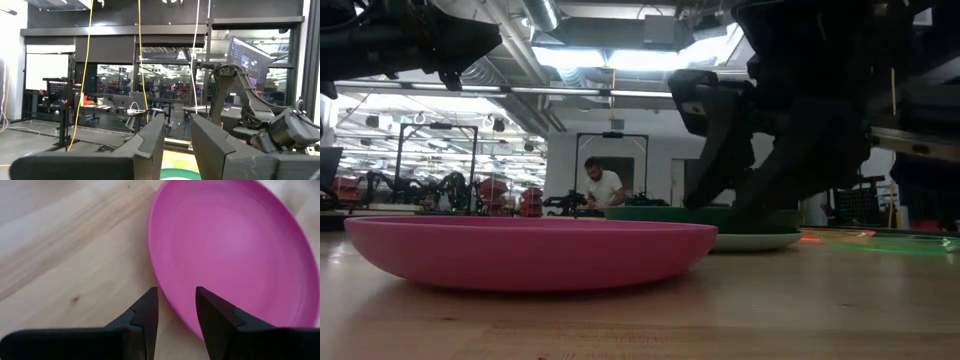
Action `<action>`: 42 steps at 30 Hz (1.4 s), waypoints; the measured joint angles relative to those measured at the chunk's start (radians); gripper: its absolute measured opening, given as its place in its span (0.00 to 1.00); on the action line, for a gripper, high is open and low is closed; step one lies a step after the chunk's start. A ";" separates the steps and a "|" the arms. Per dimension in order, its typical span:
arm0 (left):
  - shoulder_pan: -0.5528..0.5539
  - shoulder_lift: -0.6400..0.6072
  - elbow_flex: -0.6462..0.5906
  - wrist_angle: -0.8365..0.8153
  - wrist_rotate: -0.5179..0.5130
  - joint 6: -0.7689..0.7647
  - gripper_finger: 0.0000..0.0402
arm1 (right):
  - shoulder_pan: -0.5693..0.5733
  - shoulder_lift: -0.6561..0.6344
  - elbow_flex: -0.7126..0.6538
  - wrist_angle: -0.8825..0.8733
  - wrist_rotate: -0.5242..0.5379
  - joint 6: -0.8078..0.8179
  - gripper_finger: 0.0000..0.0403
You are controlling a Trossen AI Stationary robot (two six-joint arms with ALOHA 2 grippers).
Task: Stack plastic plates
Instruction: Stack the pink plate on the light orange plate
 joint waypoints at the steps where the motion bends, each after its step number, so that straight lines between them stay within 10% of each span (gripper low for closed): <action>1: 0.000 0.000 0.000 0.000 0.000 0.000 0.22 | 0.000 0.003 0.000 0.003 -0.001 -0.006 0.30; 15: 0.000 0.000 0.000 -0.010 -0.005 0.000 0.22 | 0.000 0.076 0.000 0.073 0.008 -0.017 0.29; 25: 0.000 0.000 0.000 -0.008 -0.005 0.000 0.21 | 0.000 0.076 0.000 0.067 0.028 -0.018 0.02; 42: 0.000 0.000 0.000 -0.008 -0.004 0.000 0.21 | 0.000 0.056 0.038 0.051 0.033 -0.021 0.01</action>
